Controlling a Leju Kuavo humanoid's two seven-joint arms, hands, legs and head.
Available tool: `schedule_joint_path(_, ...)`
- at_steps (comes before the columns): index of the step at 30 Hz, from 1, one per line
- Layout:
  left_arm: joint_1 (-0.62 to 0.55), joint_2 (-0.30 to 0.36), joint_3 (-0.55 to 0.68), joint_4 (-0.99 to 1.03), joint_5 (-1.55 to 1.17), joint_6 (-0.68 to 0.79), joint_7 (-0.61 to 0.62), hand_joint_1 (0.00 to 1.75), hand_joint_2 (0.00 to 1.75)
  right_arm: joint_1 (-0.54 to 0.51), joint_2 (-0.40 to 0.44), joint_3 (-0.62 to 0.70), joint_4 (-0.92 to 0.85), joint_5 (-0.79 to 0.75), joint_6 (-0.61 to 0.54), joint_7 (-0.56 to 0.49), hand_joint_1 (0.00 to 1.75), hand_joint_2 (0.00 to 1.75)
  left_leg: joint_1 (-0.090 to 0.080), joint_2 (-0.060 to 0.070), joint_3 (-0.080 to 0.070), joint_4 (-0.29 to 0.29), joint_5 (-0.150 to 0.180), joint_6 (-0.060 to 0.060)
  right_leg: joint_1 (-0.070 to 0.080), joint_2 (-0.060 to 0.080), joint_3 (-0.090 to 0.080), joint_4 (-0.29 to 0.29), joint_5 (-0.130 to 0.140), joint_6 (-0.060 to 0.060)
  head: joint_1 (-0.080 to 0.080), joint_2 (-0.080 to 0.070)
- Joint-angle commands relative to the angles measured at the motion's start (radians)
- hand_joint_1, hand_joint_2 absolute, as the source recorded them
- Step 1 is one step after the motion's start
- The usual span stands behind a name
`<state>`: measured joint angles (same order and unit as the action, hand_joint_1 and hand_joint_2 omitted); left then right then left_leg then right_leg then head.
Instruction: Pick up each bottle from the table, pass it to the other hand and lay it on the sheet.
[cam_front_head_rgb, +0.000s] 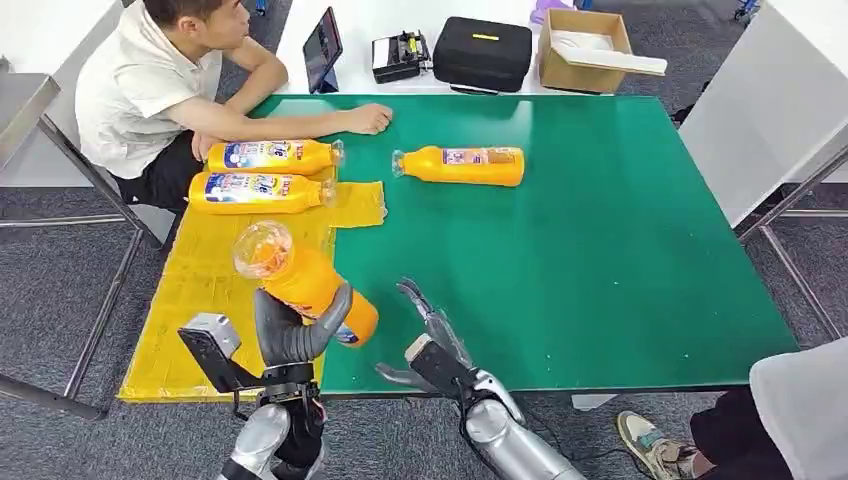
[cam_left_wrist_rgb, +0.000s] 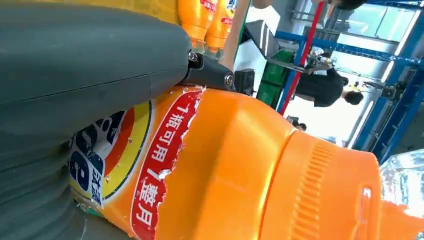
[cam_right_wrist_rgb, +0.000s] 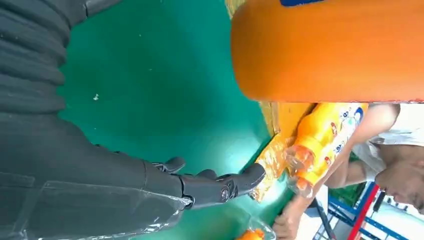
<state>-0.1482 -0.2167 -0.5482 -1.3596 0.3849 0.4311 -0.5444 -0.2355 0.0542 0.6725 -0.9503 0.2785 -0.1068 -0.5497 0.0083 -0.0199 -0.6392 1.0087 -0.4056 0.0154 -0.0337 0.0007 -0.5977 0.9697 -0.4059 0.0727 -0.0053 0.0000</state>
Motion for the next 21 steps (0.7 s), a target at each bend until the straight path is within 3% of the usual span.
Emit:
schedule_joint_path(1, -0.107, 0.107, 0.012, 0.231, -0.414, 0.266, 0.044, 1.75, 1.75, 0.04, 0.041, -0.225, -0.037, -0.053, -0.207, 0.017, 0.0, 1.75, 0.001, 0.0, 0.007, -0.002, -0.001, -0.001, 0.002, -0.002, 0.007, -0.002, -0.001, -0.005, 0.0, 0.0)
schedule_joint_path(3, -0.081, 0.021, 0.301, 0.267, -1.039, 0.267, 0.073, 1.75, 1.75, 0.044, 0.045, -0.287, -0.106, -0.004, -0.279, -0.013, 0.0, 1.75, 0.001, 0.002, 0.007, -0.002, -0.001, -0.001, 0.001, 0.001, 0.007, -0.002, -0.001, -0.005, 0.0, 0.0)
schedule_joint_path(5, -0.068, -0.014, 0.42, 0.236, -1.452, 0.267, 0.13, 1.75, 1.75, 0.033, 0.047, -0.313, -0.15, 0.032, -0.306, -0.028, 0.0, 1.75, 0.001, 0.005, 0.006, 0.0, -0.002, -0.001, 0.002, 0.003, 0.005, 0.0, -0.001, -0.005, 0.0, 0.0)
schedule_joint_path(6, -0.07, -0.017, 0.426, 0.241, -1.457, 0.267, 0.127, 1.75, 1.75, 0.033, 0.047, -0.318, -0.167, 0.039, -0.305, -0.02, 0.0, 1.75, 0.001, 0.005, 0.003, 0.001, -0.002, -0.001, 0.001, 0.004, 0.003, 0.001, 0.0, -0.004, 0.0, 0.0)
schedule_joint_path(9, -0.068, -0.023, 0.427, 0.239, -1.463, 0.267, 0.129, 1.75, 1.75, 0.038, 0.048, -0.319, -0.177, 0.052, -0.324, -0.028, 0.0, 1.75, 0.0, 0.002, 0.002, 0.0, 0.0, 0.0, 0.0, 0.001, 0.002, 0.0, 0.0, -0.002, 0.0, 0.0)
schedule_joint_path(10, -0.09, 0.006, 0.382, 0.295, -1.569, 0.267, 0.218, 1.75, 1.75, 0.047, 0.049, -0.327, -0.199, 0.076, -0.341, -0.035, 0.0, 1.75, 0.001, 0.005, 0.008, 0.001, -0.004, -0.001, 0.002, 0.002, 0.009, 0.0, -0.003, -0.006, 0.0, 0.0)
schedule_joint_path(13, -0.174, 0.104, 0.233, 0.412, -1.656, 0.21, 0.41, 1.75, 1.75, 0.075, 0.049, -0.356, -0.281, 0.092, -0.311, -0.029, 0.0, 1.75, 0.0, -0.002, 0.002, -0.001, 0.0, -0.001, 0.0, -0.003, 0.003, 0.0, -0.001, -0.003, 0.0, 0.0)
schedule_joint_path(21, -0.307, 0.128, 0.129, 0.528, -1.613, 0.055, 0.492, 1.75, 1.75, 0.073, 0.085, -0.413, -0.258, 0.069, -0.25, -0.035, 0.0, 1.75, 0.002, -0.002, 0.002, 0.0, 0.0, -0.001, 0.002, -0.003, 0.003, 0.0, -0.001, -0.003, 0.0, 0.0)
